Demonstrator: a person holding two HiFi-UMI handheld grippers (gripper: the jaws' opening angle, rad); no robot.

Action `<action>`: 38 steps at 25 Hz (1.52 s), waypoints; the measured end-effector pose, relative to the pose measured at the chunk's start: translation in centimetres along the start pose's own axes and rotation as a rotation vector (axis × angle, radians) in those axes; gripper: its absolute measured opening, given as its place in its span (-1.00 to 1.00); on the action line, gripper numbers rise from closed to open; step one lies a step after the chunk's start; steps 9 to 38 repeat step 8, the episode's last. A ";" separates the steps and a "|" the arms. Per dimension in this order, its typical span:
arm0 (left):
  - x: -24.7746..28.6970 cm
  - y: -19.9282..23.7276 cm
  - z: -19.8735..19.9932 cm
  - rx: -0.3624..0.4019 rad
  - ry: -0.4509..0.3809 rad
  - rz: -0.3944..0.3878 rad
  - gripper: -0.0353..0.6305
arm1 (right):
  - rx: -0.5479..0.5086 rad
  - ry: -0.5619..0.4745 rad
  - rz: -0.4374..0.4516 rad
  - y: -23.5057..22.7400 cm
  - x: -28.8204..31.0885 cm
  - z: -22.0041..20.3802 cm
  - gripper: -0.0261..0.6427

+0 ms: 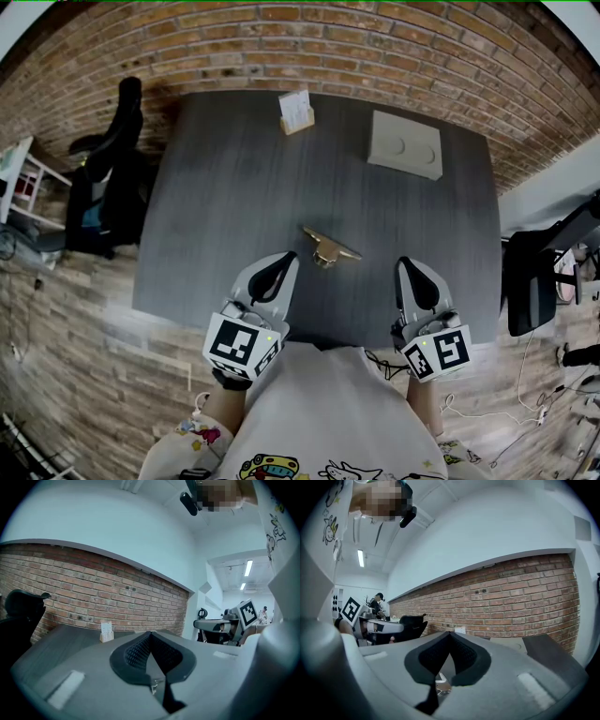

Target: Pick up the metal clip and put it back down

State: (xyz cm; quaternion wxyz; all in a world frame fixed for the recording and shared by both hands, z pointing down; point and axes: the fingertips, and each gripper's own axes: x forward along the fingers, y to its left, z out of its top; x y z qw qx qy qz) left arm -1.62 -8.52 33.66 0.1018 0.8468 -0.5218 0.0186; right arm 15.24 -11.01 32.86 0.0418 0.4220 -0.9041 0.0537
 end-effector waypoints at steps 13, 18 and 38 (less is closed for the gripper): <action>0.0 0.3 0.1 0.000 0.000 0.001 -0.89 | 0.000 0.001 -0.005 0.0 0.1 0.0 -0.92; 0.0 0.3 0.1 0.000 0.000 0.001 -0.89 | 0.000 0.001 -0.005 0.0 0.1 0.0 -0.92; 0.0 0.3 0.1 0.000 0.000 0.001 -0.89 | 0.000 0.001 -0.005 0.0 0.1 0.0 -0.92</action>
